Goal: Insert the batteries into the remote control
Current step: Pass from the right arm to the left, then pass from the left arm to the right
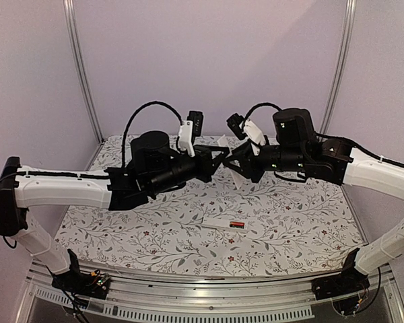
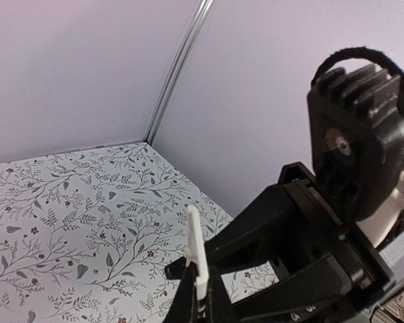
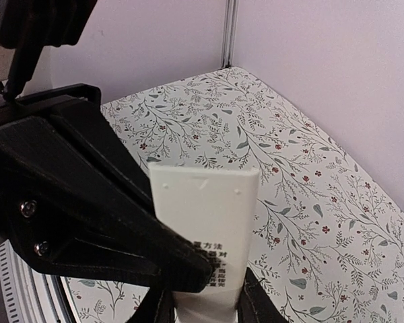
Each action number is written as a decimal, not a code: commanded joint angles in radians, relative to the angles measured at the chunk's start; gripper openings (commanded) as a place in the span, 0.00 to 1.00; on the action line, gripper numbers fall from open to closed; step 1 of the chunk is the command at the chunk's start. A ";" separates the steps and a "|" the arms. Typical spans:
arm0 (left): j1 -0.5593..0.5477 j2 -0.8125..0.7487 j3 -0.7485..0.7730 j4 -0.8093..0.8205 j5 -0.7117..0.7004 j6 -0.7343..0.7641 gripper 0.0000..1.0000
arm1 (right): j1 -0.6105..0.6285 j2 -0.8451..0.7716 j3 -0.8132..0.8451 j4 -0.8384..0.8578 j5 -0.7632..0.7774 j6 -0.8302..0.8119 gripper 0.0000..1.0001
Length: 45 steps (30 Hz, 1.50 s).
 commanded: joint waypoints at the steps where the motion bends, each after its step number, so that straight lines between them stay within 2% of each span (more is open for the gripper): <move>1: 0.015 0.013 0.008 -0.004 -0.028 -0.037 0.00 | 0.012 0.000 0.000 0.021 -0.006 -0.013 0.16; 5: 0.032 -0.025 -0.055 0.062 -0.030 -0.104 0.00 | 0.012 -0.025 -0.047 0.078 0.035 -0.007 0.51; 8: 0.053 -0.068 -0.122 0.134 -0.035 -0.175 0.00 | 0.012 -0.071 -0.127 0.160 0.015 -0.024 0.68; 14: 0.085 -0.103 -0.220 0.264 -0.026 -0.333 0.00 | 0.014 -0.160 -0.265 0.332 0.009 -0.073 0.72; 17: 0.100 -0.099 -0.277 0.394 0.014 -0.399 0.00 | 0.014 -0.158 -0.275 0.365 0.008 -0.079 0.73; 19: 0.102 -0.092 -0.287 0.422 0.019 -0.421 0.00 | 0.014 -0.141 -0.265 0.368 0.005 -0.071 0.74; 21: 0.102 -0.086 -0.287 0.427 0.018 -0.433 0.00 | 0.014 -0.114 -0.251 0.368 -0.011 -0.065 0.80; 27: 0.102 -0.070 -0.286 0.448 0.032 -0.442 0.00 | 0.014 -0.037 -0.205 0.380 -0.045 -0.068 0.76; 34: 0.102 -0.087 -0.301 0.445 0.005 -0.426 0.00 | 0.014 0.005 -0.190 0.399 -0.065 -0.088 0.55; 43: 0.103 -0.094 -0.312 0.432 -0.029 -0.428 0.00 | 0.050 0.000 -0.209 0.464 0.022 -0.150 0.51; 45: 0.103 -0.094 -0.312 0.431 -0.024 -0.425 0.00 | 0.052 0.018 -0.200 0.459 0.032 -0.162 0.46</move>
